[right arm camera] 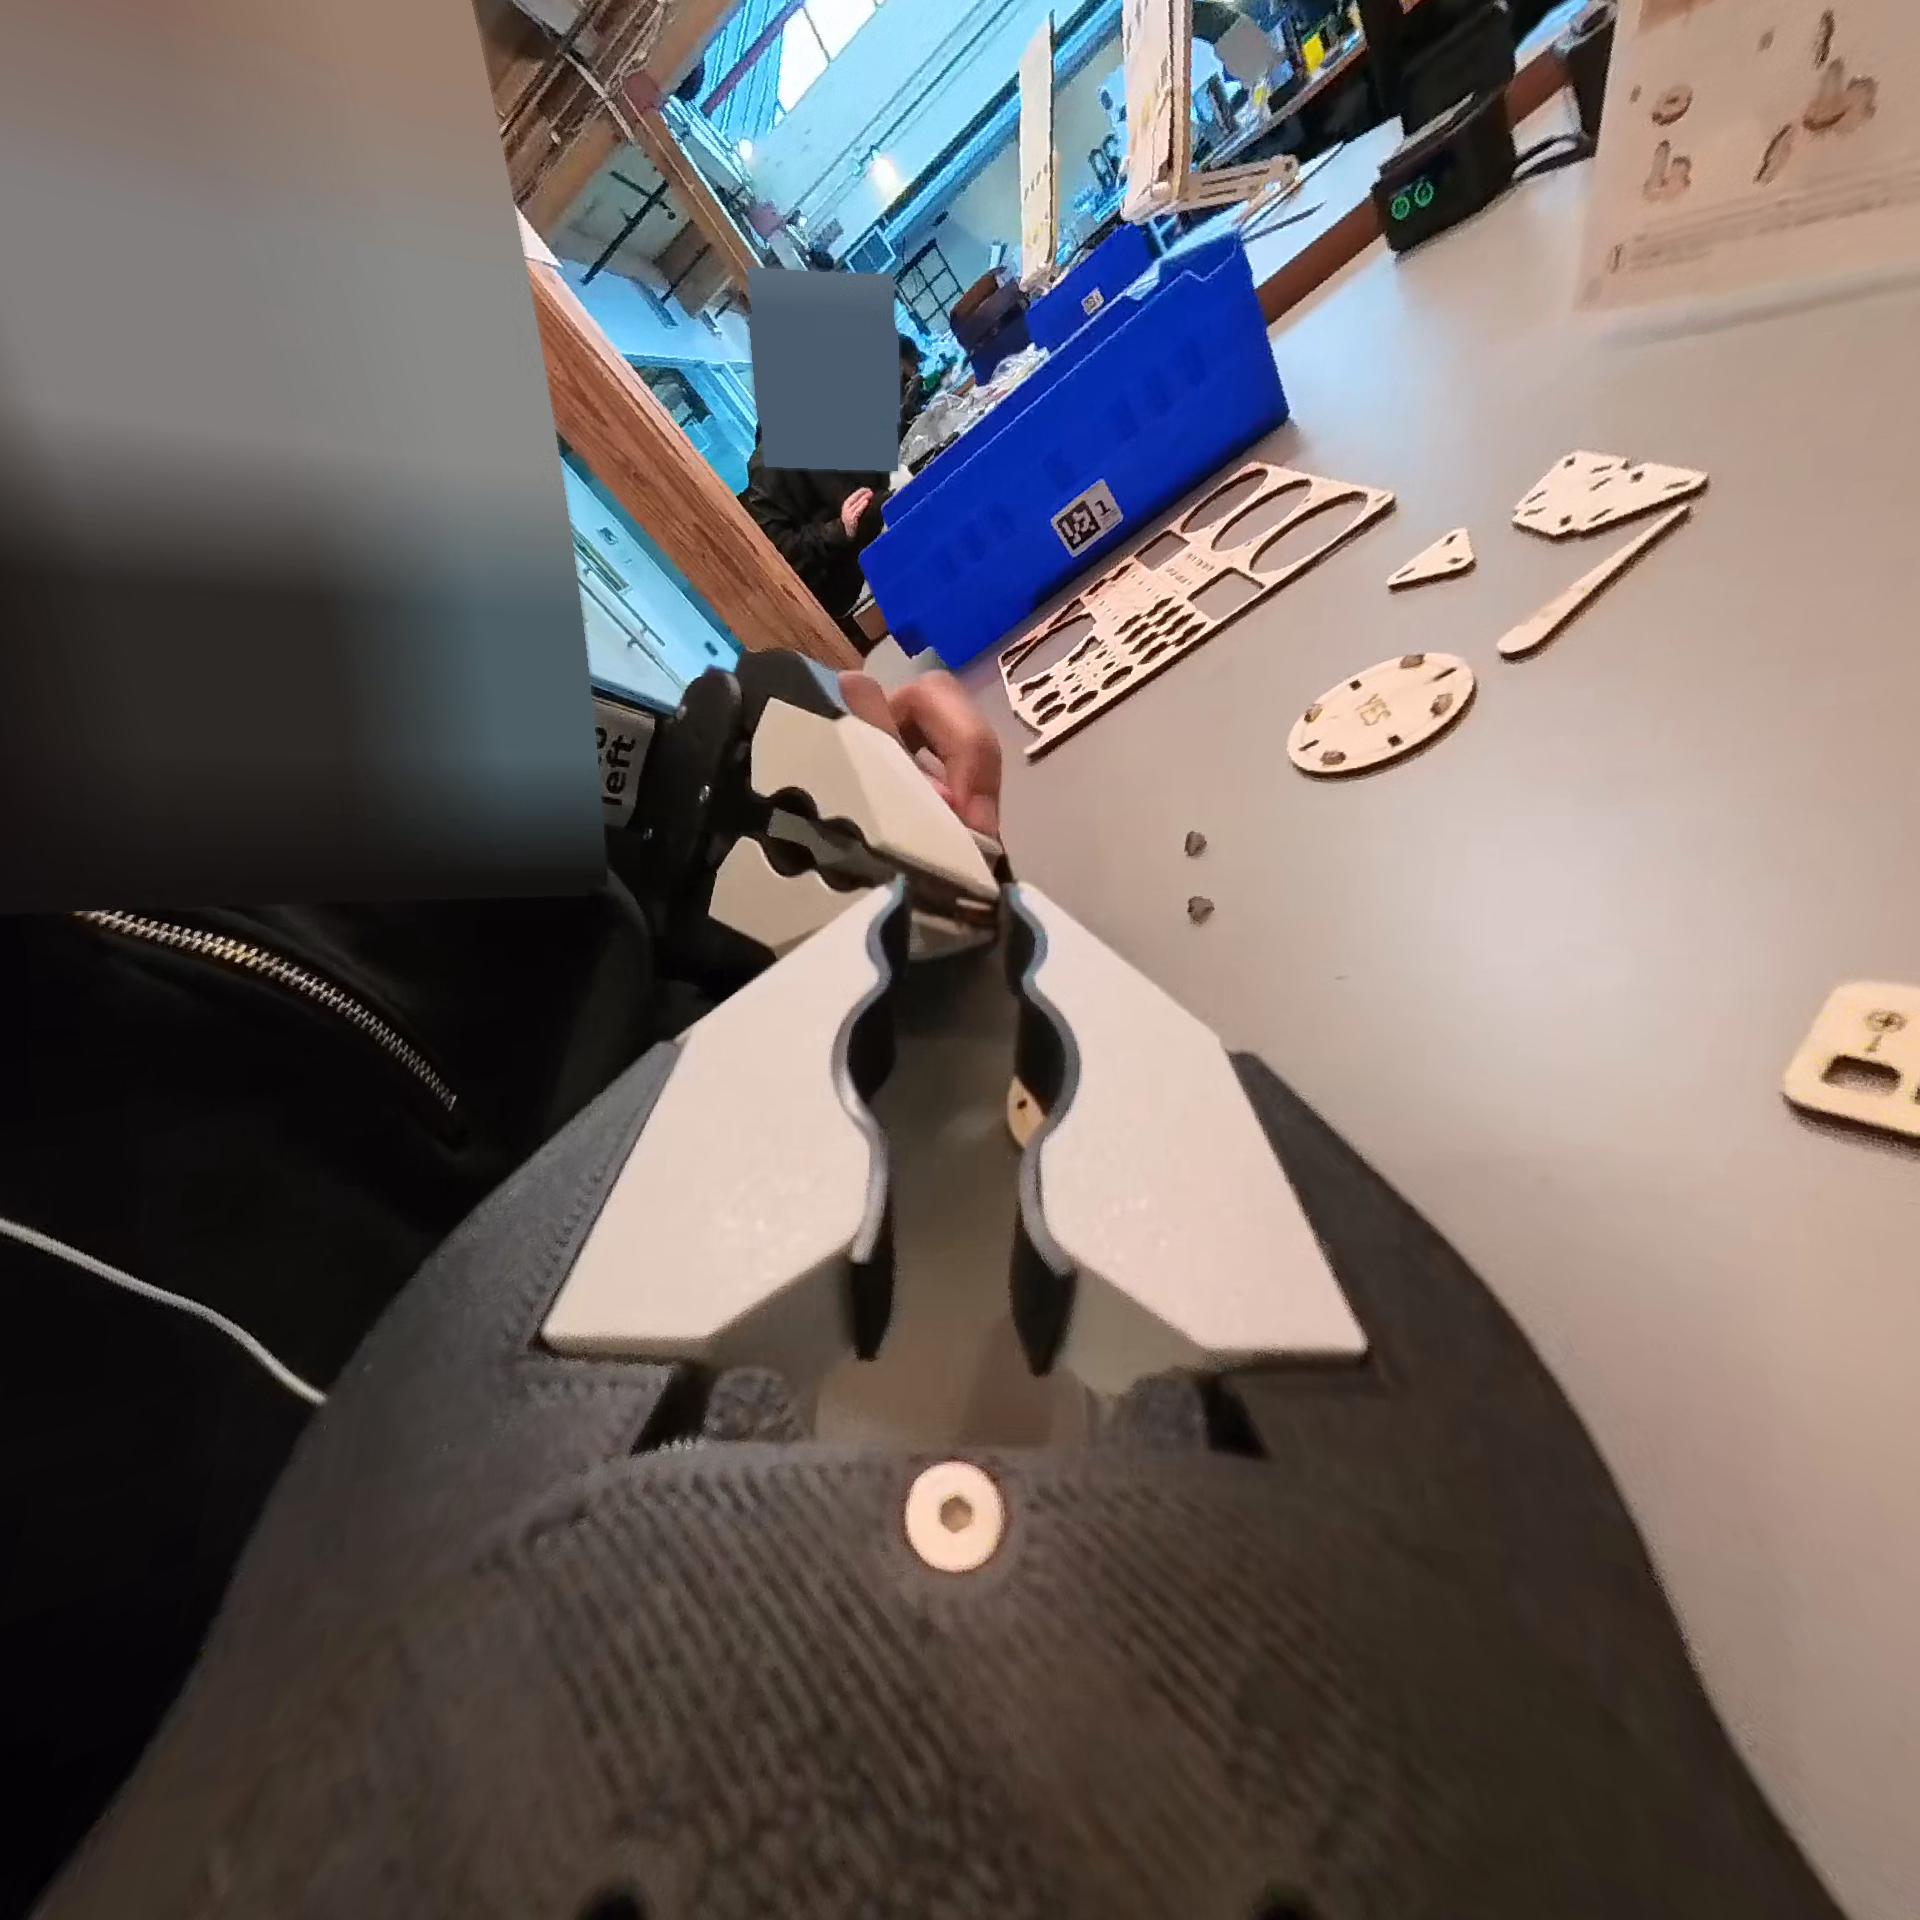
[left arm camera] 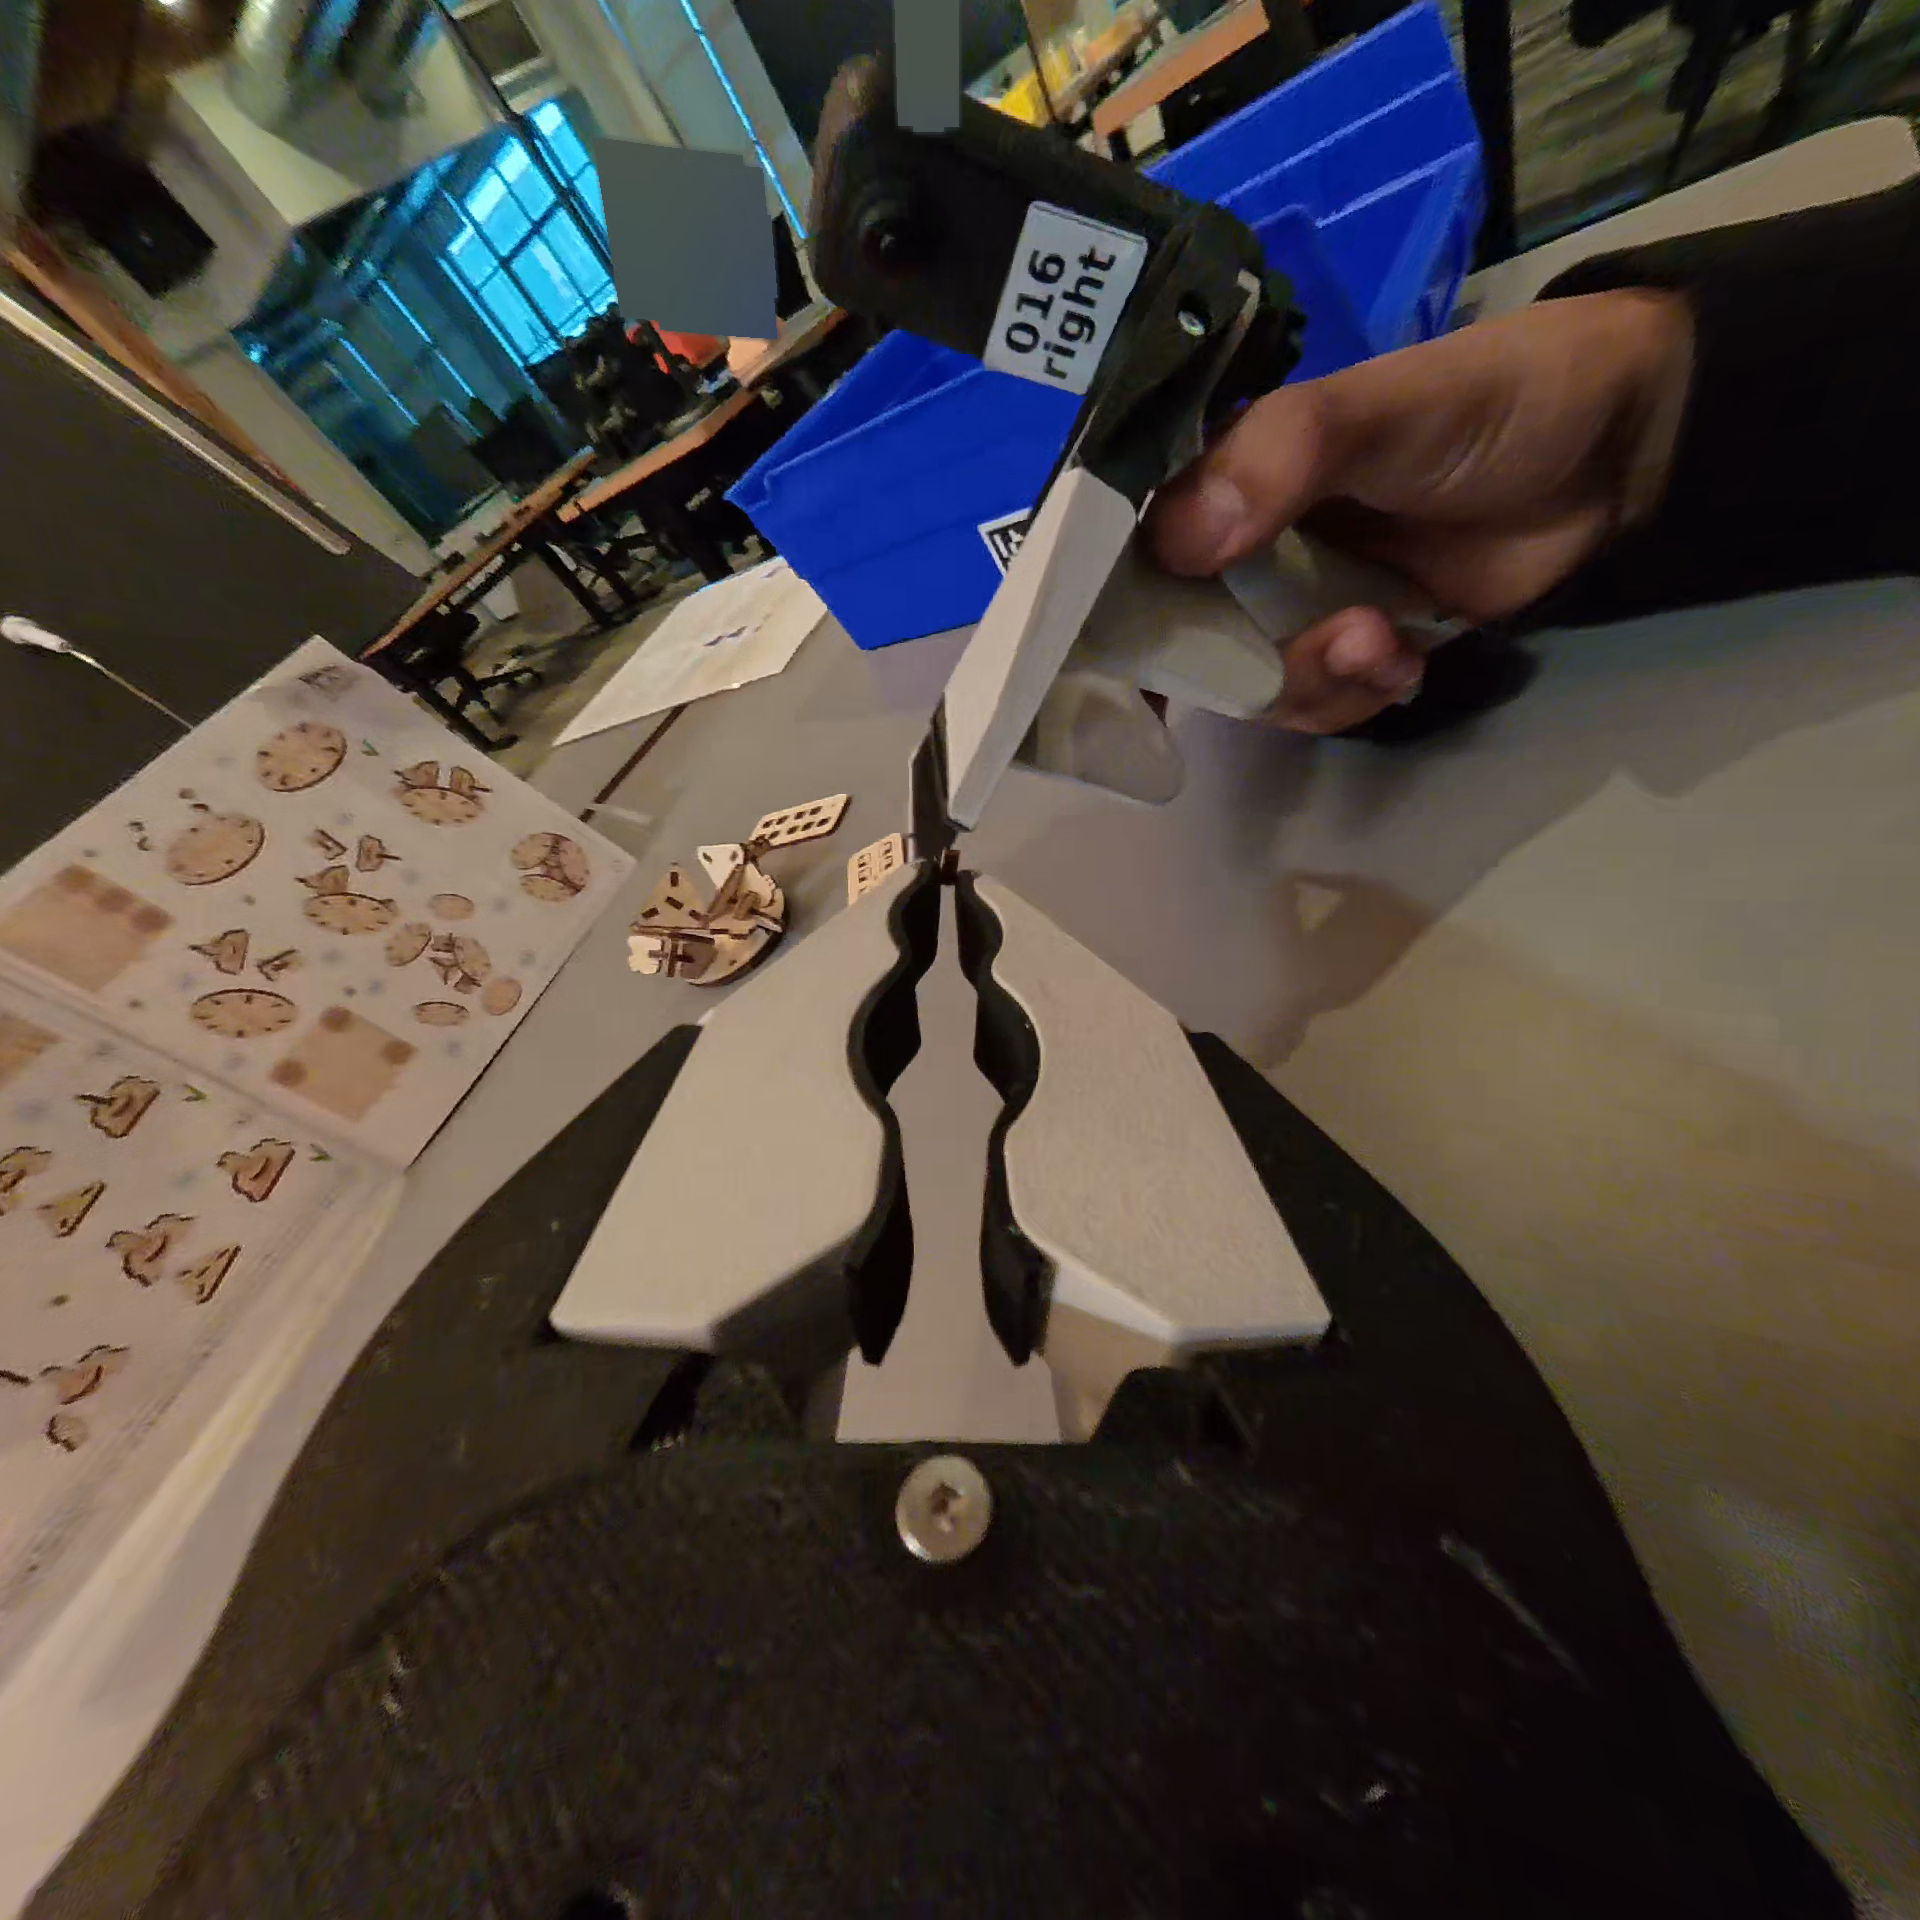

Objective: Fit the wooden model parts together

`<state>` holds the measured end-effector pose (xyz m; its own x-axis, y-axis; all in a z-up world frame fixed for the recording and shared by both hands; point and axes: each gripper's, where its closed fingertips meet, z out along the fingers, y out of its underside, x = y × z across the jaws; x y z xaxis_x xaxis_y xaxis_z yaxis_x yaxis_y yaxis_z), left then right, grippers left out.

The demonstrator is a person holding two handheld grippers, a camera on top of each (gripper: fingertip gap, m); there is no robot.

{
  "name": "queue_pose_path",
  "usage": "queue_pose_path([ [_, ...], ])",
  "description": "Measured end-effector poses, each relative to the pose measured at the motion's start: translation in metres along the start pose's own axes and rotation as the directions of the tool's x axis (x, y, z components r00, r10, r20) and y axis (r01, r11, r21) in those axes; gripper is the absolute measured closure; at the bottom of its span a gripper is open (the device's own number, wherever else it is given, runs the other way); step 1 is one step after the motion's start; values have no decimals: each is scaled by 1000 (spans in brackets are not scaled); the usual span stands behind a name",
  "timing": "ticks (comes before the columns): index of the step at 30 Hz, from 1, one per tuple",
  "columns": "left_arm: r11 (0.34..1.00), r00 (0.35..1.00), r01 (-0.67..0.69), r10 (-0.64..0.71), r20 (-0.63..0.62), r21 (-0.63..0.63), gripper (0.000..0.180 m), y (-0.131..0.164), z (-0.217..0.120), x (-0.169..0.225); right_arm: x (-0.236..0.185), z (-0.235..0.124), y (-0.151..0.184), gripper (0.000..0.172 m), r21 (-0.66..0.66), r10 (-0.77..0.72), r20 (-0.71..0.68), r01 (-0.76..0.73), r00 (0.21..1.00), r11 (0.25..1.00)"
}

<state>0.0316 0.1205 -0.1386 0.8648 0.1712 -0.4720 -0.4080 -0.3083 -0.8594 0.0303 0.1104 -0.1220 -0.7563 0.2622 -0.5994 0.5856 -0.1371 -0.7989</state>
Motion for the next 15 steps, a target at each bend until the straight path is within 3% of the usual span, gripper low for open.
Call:
queue_pose_path([
  [15,995,995,-101,100,27,18,180,-4,0,5,-3,-2,3,167,-14,8,17,-8,1000,1000],
])
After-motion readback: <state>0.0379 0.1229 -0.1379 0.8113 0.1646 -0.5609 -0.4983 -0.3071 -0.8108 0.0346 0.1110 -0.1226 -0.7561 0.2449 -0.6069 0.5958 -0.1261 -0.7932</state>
